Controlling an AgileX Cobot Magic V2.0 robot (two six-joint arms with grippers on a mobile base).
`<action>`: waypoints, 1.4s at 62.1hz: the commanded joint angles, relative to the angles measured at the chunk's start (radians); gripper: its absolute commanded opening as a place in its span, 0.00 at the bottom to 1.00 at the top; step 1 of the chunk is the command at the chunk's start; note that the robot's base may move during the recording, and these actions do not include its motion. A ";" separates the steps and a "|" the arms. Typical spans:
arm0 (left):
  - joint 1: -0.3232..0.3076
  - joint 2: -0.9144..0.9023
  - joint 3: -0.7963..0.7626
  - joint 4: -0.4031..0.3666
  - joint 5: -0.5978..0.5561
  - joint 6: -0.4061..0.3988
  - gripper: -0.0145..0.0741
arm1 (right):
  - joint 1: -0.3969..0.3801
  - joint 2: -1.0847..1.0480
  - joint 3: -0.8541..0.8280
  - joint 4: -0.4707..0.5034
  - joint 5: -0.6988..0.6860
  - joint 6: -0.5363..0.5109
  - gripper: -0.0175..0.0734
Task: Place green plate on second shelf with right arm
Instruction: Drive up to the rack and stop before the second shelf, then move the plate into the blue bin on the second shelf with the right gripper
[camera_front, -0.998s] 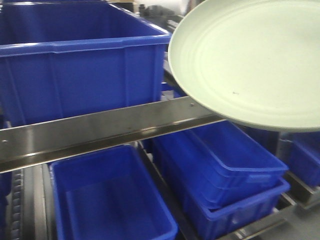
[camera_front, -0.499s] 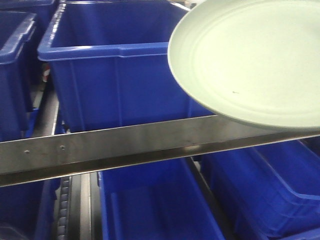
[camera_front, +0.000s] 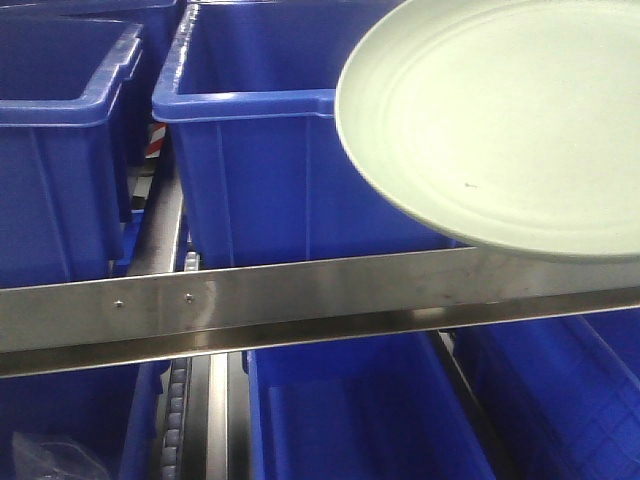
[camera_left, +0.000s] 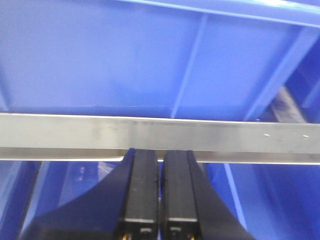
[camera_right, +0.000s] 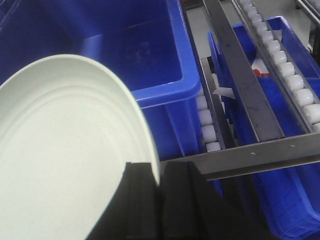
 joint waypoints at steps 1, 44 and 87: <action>-0.006 -0.025 0.032 0.000 -0.051 -0.001 0.30 | -0.007 -0.001 -0.035 0.007 -0.101 0.001 0.25; -0.006 -0.025 0.032 0.000 -0.051 -0.001 0.30 | -0.007 -0.001 -0.035 0.007 -0.101 0.001 0.25; -0.006 -0.025 0.032 0.000 -0.051 -0.001 0.30 | -0.002 0.089 -0.170 0.007 -0.070 0.001 0.25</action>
